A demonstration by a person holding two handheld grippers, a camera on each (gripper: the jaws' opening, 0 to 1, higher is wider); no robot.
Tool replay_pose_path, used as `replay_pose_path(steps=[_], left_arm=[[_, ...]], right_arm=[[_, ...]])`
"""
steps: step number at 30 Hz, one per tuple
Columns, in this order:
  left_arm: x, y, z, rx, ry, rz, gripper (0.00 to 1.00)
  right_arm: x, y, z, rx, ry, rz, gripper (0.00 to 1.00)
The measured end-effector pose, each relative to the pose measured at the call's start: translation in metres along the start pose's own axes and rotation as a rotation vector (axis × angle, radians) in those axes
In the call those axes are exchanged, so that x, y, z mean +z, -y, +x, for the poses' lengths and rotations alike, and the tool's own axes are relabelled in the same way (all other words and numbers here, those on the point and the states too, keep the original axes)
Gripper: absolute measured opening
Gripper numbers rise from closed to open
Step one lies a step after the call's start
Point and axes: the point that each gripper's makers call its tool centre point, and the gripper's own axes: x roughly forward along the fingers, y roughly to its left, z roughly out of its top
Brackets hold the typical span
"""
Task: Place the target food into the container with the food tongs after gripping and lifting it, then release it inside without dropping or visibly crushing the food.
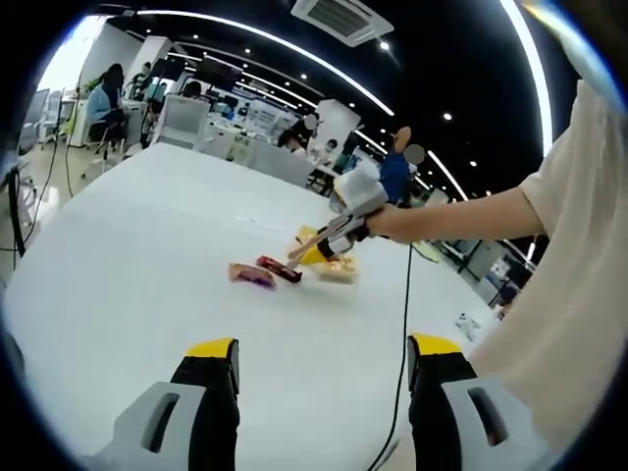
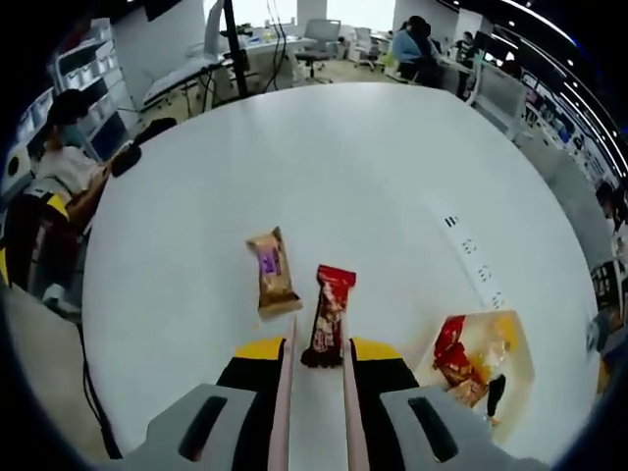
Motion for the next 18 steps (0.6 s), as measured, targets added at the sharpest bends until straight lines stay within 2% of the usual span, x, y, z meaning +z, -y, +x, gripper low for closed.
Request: replay_pose_path(steps=[7,18], left_arm=[[-0.001,-0.005,-0.001,0.006,-0.002,-0.010,0.70],[0.000,-0.010,0.001,0.010,-0.002,-0.020,0.69]], right_arm=[[-0.001,0.001,0.009,-0.003,-0.018,-0.017,0.23],[-0.002,0.008,0.018,0.005,-0.050,0.001,0.24]])
